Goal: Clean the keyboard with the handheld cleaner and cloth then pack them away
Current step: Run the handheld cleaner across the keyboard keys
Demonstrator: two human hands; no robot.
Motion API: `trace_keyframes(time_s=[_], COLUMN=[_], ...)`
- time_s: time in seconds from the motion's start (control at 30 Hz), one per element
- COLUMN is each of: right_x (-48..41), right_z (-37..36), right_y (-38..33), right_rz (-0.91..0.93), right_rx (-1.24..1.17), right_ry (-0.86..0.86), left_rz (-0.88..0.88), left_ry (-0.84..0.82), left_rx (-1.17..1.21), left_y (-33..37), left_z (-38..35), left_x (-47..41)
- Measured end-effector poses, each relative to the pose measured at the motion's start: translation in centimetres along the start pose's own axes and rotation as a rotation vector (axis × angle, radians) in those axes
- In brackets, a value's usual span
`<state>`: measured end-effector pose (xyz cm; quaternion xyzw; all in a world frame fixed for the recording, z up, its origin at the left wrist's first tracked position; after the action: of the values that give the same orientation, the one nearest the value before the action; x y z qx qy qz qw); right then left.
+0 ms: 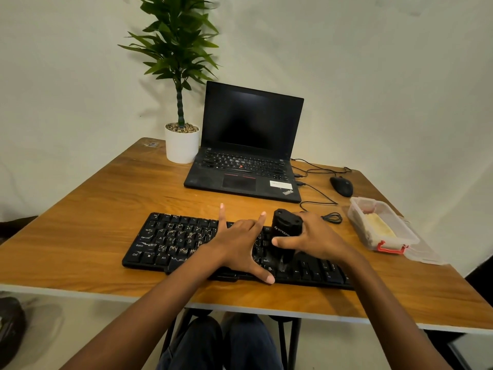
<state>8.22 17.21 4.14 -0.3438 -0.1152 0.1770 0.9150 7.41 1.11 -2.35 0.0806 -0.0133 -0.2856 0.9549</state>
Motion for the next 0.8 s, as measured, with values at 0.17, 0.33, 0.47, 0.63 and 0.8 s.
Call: trace_keyframes(time_s=[0.17, 0.33, 0.47, 0.63, 0.8], right_x=[-0.9, -1.3, -1.5, -1.0, -1.1], right_z=[0.4, 0.7, 1.4, 1.8, 1.2], right_y=[-0.2, -0.8, -1.1, -0.9, -0.7], right_rz=[0.024, 0.045, 0.013, -0.024, -0.004], right_rx=[0.069, 0.090, 0.118, 0.048, 0.008], right_ry=[-0.163, -0.255, -0.280, -0.348, -0.292], left_rz=[-0.010, -0.014, 0.000, 0.011, 0.012], left_ry=[0.013, 0.012, 0.004, -0.014, -0.013], left_rx=[0.017, 0.029, 0.019, 0.015, 0.030], left_y=[-0.2, -0.3, -0.2, 0.1, 0.0], left_z=[-0.2, -0.2, -0.1, 0.2, 0.2], left_x=[-0.2, -0.3, -0.2, 0.0, 0.0])
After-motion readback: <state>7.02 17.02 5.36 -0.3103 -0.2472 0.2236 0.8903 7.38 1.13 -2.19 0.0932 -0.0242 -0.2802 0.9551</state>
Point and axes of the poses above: each hand's wrist, its own x-axis away from the middle knuckle, its own z-axis out of the back of the hand, y = z × x, the point moved 2 cm from there along -x, towards the middle knuckle, and after that the axes turned 8 degrees about -z, right-handed, at the moved point
